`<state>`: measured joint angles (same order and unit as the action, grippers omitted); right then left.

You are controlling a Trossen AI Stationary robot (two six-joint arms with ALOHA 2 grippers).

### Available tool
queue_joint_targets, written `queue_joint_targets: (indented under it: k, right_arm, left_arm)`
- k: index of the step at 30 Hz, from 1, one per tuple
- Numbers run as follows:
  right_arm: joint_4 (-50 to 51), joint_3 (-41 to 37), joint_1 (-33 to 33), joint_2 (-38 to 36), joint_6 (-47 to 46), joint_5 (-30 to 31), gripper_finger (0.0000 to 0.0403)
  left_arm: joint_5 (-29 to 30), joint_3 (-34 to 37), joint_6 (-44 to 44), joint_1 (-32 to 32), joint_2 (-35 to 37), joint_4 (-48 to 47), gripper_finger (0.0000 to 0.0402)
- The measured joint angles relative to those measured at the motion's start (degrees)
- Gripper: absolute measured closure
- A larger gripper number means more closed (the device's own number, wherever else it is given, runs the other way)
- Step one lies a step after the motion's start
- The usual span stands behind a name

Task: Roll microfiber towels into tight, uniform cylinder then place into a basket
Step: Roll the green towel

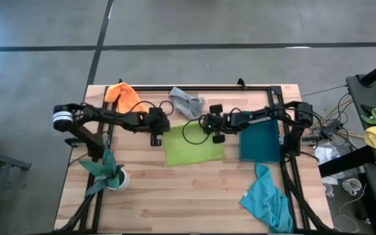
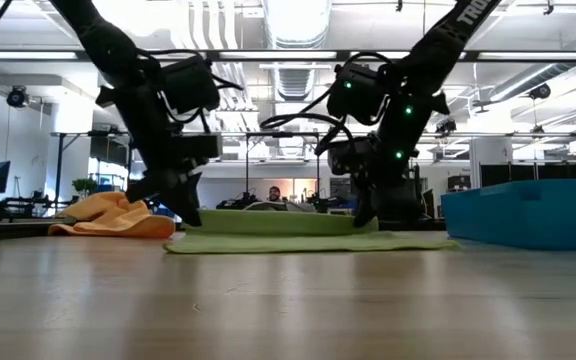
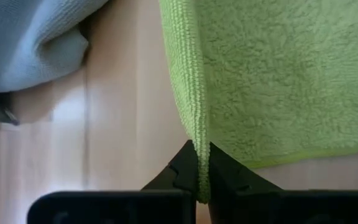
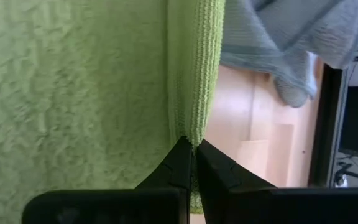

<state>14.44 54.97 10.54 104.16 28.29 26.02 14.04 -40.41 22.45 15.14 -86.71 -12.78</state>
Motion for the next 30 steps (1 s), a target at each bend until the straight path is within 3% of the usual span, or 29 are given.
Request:
queue_joint_targets:
  k: [12, 20, 30]
  right_arm:
    - [0.0, -1.4, -2.1, 0.0, 2.6, 1.4, 0.0394]
    - [-0.8, -1.3, -2.1, 0.0, 6.3, 8.1, 0.0394]
    - [-1.9, -1.8, -2.1, 1.8, 8.1, 5.8, 0.0394]
  left_arm:
    - [0.5, 0.3, 5.6, -2.4, -0.4, 0.3, 0.0401]
    - [3.6, 0.4, 8.4, -3.3, -0.4, 1.2, 0.0402]
    - [5.6, 3.2, 8.5, -3.4, -2.7, 5.7, 0.0401]
